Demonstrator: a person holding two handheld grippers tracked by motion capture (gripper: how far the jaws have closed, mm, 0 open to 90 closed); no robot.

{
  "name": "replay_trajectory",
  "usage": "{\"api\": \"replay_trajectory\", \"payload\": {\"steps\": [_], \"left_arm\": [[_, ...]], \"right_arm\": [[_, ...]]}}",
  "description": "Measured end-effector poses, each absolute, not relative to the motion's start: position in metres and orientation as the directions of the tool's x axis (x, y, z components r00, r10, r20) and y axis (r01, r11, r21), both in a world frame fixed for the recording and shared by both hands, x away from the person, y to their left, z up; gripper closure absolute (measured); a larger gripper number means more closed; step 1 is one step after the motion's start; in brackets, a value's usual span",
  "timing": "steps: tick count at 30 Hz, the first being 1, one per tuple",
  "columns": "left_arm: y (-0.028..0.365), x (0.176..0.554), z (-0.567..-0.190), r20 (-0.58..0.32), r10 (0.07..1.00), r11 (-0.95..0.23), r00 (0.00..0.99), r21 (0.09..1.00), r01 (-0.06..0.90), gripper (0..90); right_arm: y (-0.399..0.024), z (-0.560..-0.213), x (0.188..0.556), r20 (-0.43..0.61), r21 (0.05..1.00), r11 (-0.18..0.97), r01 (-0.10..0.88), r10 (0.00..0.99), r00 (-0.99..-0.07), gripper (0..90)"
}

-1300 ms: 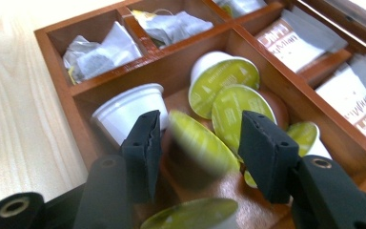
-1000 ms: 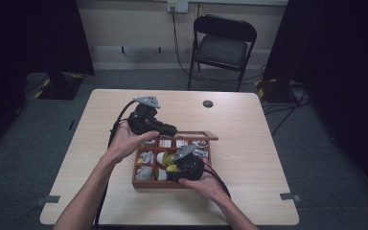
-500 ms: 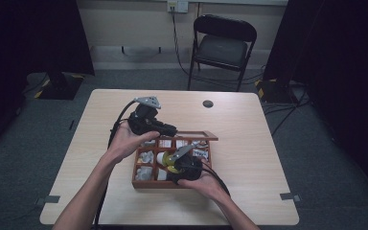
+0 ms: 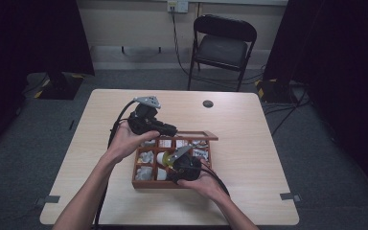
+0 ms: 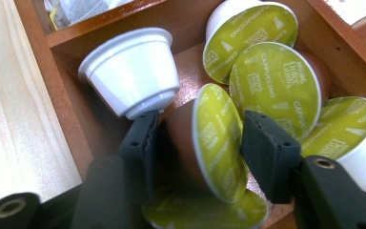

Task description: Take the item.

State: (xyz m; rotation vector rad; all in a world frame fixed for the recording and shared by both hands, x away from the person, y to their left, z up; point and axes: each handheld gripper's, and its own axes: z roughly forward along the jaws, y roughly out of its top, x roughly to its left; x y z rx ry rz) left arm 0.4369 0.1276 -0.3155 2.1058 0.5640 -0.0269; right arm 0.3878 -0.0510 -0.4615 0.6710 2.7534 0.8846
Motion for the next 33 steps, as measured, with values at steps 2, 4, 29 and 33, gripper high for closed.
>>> {"api": "replay_trajectory", "payload": {"steps": [2, 4, 29, 33], "left_arm": [[0.127, 0.437, -0.316, -0.228, 0.385, -0.467, 0.895, 0.788, 0.401, 81.8], [0.127, 0.436, -0.315, -0.228, 0.385, -0.468, 0.894, 0.787, 0.402, 81.8], [0.125, 0.434, -0.315, -0.216, 0.388, -0.483, 0.896, 0.781, 0.397, 81.8], [0.125, 0.434, -0.315, -0.215, 0.388, -0.486, 0.896, 0.778, 0.397, 81.8]], "right_arm": [[-0.055, -0.458, 0.389, -0.013, 0.610, 0.695, 0.380, 0.489, -0.872, 56.0], [-0.057, -0.459, 0.390, -0.010, 0.615, 0.686, 0.389, 0.500, -0.866, 56.3], [-0.064, -0.444, 0.381, 0.026, 0.723, 0.563, 0.401, 0.558, -0.830, 58.0], [-0.066, -0.441, 0.379, 0.023, 0.729, 0.559, 0.394, 0.555, -0.831, 58.0]]}}
